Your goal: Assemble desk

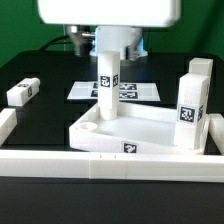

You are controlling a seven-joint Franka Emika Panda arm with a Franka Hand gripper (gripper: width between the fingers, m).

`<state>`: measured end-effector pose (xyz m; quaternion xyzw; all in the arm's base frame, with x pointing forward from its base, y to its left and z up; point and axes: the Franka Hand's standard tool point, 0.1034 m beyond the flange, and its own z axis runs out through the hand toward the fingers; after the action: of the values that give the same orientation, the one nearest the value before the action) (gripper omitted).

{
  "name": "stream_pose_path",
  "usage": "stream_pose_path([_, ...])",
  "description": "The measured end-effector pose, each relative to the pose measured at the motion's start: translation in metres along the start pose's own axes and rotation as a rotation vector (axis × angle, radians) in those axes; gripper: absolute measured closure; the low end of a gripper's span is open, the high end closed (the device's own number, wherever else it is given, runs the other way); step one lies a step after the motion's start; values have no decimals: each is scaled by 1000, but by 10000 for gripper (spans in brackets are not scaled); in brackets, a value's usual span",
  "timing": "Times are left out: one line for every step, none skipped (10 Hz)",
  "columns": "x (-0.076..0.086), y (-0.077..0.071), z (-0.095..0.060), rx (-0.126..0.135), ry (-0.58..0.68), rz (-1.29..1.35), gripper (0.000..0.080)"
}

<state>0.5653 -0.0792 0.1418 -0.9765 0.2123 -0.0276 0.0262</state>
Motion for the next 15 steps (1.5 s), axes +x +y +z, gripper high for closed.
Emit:
stream_pose_path([4,15,0,-1,1,10,151])
stream_pose_path([3,11,0,0,0,6,151])
stream_pose_path([2,9,1,0,-1,1,151])
stream_pose_path([2,10,1,-1,-2,3,151])
stream_pose_path([2,10,1,-1,-2,2,151])
stream_pose_path([0,13,2,-2,-4,-9,151])
stream_pose_path([-7,28,3,-7,-16,-6,151])
stream_pose_path([-13,44,4,-10,-26,-2,151])
stream_pose_path([-14,53,3,-13,-28,7,151])
stream_pose_path([-14,47,4,-12,-28,-1,151])
stream_pose_path([-14,47,4,-13,-28,-3,151])
stream_pose_path([-14,47,4,-13,-28,-3,151])
stream_pose_path([-14,47,4,-13,-28,-3,151])
stream_pose_path([-15,49,5,-14,-30,-3,151])
stream_pose_path([-23,62,10,-20,-29,-15,151])
